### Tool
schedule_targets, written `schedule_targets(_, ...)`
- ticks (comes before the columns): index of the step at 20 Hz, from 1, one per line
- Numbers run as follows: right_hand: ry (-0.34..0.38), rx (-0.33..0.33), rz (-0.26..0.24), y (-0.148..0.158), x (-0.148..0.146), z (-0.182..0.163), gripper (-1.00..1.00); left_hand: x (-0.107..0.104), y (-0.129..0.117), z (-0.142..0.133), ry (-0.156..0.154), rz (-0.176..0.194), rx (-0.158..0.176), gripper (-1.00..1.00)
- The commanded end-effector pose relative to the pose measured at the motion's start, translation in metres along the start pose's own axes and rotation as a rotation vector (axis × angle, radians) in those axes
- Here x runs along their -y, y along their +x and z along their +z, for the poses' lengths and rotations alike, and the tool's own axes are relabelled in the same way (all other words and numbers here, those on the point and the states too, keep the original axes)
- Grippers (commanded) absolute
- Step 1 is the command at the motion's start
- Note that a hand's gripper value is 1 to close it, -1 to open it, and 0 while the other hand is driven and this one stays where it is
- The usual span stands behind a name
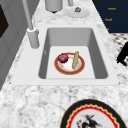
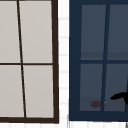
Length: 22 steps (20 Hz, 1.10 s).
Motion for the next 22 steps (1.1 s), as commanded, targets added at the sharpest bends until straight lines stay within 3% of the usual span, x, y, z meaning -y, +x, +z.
schedule_targets(1,0.031,-0.008,0.002,0.009,0.005,-0.02,-1.0,0.0,0.0,0.0,0.0,0.0,0.0,0.0)
schedule_targets(7,0.079,0.002,0.037,0.022,-0.002,-0.046,-1.0,0.0,0.0,0.0,0.0,0.0,0.0,0.0)
schedule_targets(10,0.096,0.021,0.016,0.026,-0.007,-0.061,-1.0,0.0,0.0,0.0,0.0,0.0,0.0,0.0)
schedule_targets(21,0.111,0.008,0.015,0.048,-0.041,-0.129,-1.0,0.0,0.0,0.0,0.0,0.0,0.0,0.0)
schedule_targets(22,0.114,0.009,0.017,0.049,-0.044,-0.135,1.0,0.0,0.0,0.0,0.0,0.0,0.0,0.0)
